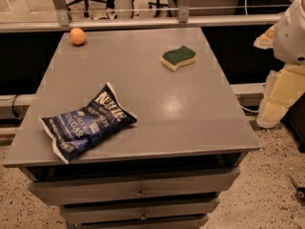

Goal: Move sponge near blue chip bag

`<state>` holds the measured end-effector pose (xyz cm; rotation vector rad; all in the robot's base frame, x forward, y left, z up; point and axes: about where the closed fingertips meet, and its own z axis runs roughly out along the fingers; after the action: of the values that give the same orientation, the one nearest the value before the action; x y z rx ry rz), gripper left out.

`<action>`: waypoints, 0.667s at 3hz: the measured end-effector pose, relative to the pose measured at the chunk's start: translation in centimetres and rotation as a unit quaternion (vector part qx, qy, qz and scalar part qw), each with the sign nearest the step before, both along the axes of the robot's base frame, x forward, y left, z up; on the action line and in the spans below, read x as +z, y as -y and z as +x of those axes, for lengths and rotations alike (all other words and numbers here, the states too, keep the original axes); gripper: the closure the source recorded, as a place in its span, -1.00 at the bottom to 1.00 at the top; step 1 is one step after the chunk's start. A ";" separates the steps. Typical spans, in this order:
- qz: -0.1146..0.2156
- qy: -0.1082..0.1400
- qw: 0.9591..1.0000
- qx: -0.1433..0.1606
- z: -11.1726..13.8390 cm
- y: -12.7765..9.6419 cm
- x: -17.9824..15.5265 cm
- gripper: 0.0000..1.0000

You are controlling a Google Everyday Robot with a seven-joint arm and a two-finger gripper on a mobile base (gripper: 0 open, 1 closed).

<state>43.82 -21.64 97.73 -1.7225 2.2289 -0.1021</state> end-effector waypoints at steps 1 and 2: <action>0.000 0.000 1.000 0.000 0.0 0.0 0.0 -1.00; 0.013 0.030 0.998 0.061 3.7 -2.1 -1.1 -1.00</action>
Offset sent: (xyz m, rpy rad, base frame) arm 0.0710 0.0401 -0.0250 0.0556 -0.1036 0.2440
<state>47.55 -19.56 96.67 -1.8117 2.0689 -0.0944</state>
